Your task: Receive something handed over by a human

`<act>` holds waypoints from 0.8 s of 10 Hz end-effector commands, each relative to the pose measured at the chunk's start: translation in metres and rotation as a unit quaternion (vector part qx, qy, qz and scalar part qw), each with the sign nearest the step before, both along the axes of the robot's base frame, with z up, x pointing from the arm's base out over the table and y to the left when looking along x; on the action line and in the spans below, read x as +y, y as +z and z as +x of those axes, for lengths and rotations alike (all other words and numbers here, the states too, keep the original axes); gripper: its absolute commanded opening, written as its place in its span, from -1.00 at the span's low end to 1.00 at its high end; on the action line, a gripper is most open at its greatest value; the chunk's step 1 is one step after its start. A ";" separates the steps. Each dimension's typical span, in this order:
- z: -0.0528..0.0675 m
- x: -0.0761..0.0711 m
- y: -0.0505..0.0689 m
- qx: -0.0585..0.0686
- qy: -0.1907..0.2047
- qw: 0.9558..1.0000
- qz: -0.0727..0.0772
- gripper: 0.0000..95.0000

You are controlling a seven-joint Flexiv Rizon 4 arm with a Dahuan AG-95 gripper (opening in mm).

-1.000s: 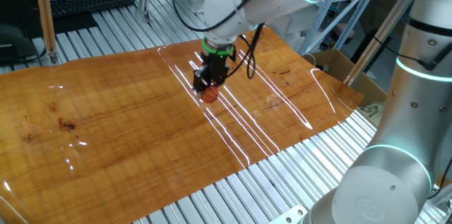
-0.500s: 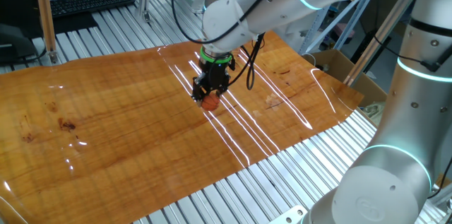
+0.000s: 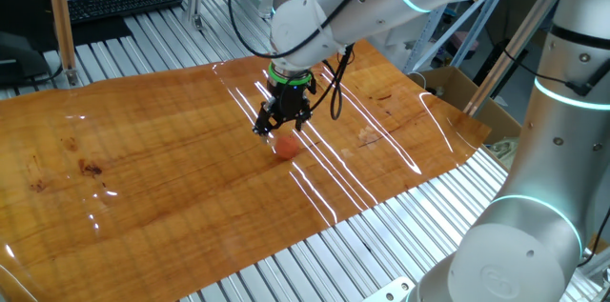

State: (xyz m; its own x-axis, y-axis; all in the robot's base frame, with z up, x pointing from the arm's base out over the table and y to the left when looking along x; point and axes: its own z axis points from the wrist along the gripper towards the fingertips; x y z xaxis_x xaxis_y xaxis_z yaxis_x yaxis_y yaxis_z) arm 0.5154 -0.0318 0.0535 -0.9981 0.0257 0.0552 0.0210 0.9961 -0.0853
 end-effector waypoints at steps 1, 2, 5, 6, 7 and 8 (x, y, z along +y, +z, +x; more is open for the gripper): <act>-0.001 0.000 0.002 0.001 0.002 1.000 -0.004 1.00; -0.001 0.000 0.002 0.001 0.002 1.000 -0.007 1.00; -0.001 0.000 0.002 0.007 0.000 1.000 -0.017 1.00; -0.001 0.000 0.002 0.009 0.001 1.000 -0.018 1.00; -0.001 0.001 0.002 0.010 0.000 1.000 -0.018 1.00; -0.001 0.001 0.002 0.010 0.001 1.000 -0.019 1.00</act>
